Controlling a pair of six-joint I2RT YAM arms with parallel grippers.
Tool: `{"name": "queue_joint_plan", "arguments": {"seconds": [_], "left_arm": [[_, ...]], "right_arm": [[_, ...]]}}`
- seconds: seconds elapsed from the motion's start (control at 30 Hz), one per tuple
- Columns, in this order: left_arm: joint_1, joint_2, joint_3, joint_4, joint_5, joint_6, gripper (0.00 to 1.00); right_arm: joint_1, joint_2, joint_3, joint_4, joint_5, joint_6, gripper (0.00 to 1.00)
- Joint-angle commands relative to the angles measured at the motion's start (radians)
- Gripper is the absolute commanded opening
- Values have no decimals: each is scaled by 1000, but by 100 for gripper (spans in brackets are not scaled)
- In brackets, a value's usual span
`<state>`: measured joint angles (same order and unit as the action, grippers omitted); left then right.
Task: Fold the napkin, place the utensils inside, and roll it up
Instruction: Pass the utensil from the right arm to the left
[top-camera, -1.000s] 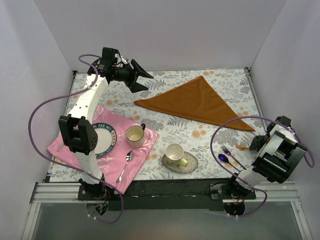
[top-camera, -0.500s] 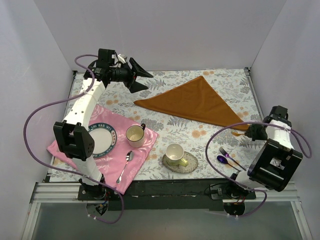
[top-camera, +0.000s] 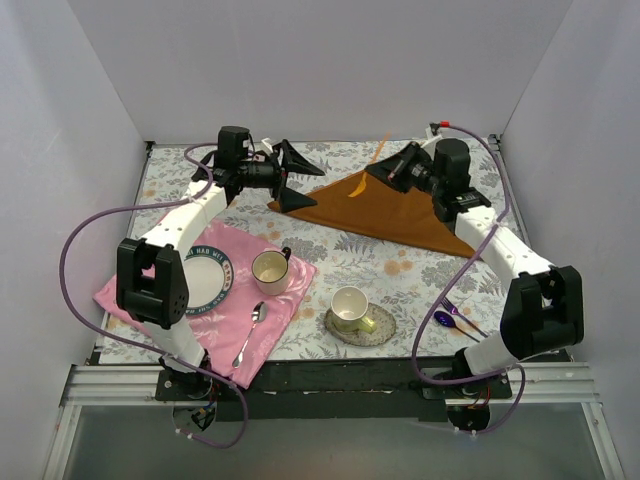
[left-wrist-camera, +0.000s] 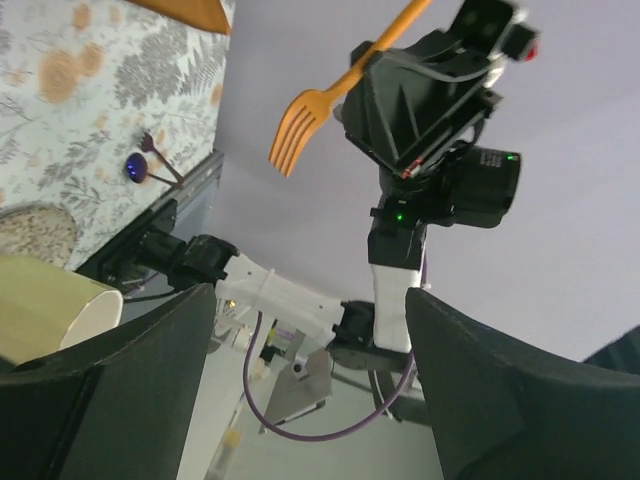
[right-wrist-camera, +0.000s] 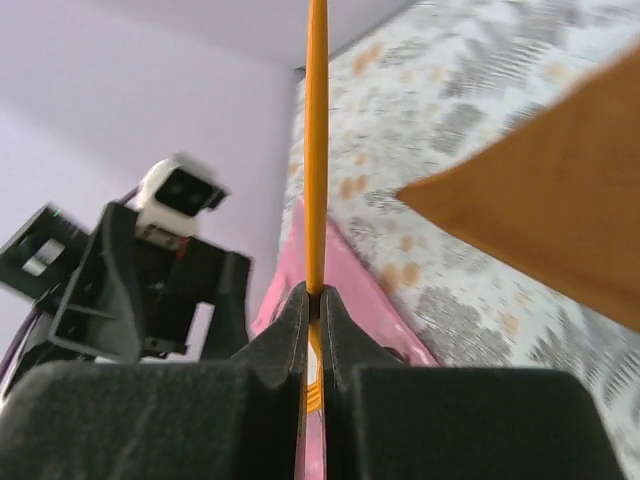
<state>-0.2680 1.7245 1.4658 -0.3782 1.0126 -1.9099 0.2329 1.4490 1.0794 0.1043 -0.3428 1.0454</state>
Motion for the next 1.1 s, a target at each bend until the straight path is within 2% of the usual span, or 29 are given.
{"name": "queue_joint_plan", "arguments": {"seconds": [0.0, 0.03, 0.13, 0.4, 0.47, 0.63, 0.77, 0.8, 0.87, 0.93, 0.97, 1.0, 1.03, 1.07], "left_arm": [[-48, -46, -30, 185, 106, -123, 77], [-51, -49, -59, 185, 104, -130, 75], [-51, -63, -78, 200, 75, -144, 71], [-89, -63, -114, 372, 75, -277, 67], [-105, -63, -137, 430, 76, -307, 64], [-116, -75, -168, 456, 67, -342, 56], [-116, -78, -176, 489, 54, -360, 37], [-116, -78, -177, 489, 52, -357, 22], [-111, -89, -171, 429, 32, -310, 7], [-105, -98, -160, 385, 23, -269, 0], [-103, -103, -156, 321, 20, -226, 0], [-99, -103, -145, 290, 17, -197, 0], [-86, -103, -118, 247, 9, -164, 0], [-82, -97, -93, 134, 3, -126, 0]], "right_arm": [[80, 40, 110, 293, -186, -147, 1], [85, 36, 68, 417, -200, -122, 1], [101, 21, 24, 512, -202, -50, 1], [149, -10, -7, 551, -133, 13, 1], [158, -16, -21, 554, -116, 22, 1], [178, -29, -55, 565, -81, 70, 1], [207, -47, -90, 569, -79, 87, 1], [210, -55, -104, 560, -81, 88, 1], [213, -88, -118, 517, -84, 76, 1], [214, -113, -110, 386, -97, 27, 5], [212, -145, -102, 330, -101, -7, 8], [212, -160, -86, 257, -96, -109, 22], [210, -170, -23, 42, -88, -169, 33], [194, -167, 29, -89, -84, -259, 39]]}}
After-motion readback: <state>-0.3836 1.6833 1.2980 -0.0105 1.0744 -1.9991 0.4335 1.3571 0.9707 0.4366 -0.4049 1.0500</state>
